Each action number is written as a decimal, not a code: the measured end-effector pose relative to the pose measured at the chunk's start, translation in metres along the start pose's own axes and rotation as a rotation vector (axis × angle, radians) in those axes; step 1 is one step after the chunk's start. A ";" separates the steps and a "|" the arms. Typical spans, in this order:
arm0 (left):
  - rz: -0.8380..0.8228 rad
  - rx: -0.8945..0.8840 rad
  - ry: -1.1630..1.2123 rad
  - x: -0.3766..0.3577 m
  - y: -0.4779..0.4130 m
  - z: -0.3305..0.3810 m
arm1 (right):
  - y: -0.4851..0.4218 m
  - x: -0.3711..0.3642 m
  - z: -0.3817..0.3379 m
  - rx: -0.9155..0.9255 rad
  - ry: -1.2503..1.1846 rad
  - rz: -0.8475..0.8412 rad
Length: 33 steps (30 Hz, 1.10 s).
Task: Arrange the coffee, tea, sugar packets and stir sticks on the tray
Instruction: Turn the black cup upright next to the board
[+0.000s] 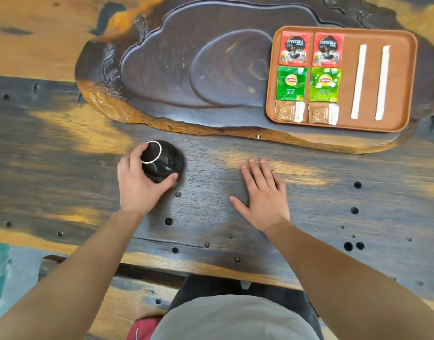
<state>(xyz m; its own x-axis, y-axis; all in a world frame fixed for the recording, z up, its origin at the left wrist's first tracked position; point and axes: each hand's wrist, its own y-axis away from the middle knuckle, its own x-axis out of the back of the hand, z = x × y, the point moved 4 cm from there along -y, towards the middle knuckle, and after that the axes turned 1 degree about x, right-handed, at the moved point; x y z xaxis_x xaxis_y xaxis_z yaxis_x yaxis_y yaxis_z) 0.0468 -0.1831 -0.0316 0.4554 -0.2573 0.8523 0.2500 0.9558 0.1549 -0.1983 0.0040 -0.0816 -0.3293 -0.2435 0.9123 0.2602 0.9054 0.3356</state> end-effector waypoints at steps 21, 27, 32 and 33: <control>-0.580 0.372 0.315 -0.031 -0.002 0.058 | -0.002 -0.002 0.002 -0.013 -0.039 -0.011; -0.520 0.406 0.496 -0.038 -0.004 0.045 | -0.002 -0.002 0.002 -0.014 -0.041 -0.010; -0.440 0.487 0.824 -0.038 0.010 0.042 | -0.003 -0.002 0.002 -0.016 -0.045 -0.012; -0.435 0.499 0.870 -0.038 0.013 0.042 | -0.003 -0.002 0.003 -0.016 -0.045 -0.014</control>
<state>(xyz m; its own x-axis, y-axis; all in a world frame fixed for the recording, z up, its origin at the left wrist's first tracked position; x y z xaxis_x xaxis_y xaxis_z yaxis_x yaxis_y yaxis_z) -0.0037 -0.1547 -0.0410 0.9090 -0.4123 0.0612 0.2509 0.6584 0.7096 -0.2006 0.0030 -0.0851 -0.3733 -0.2399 0.8962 0.2693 0.8964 0.3521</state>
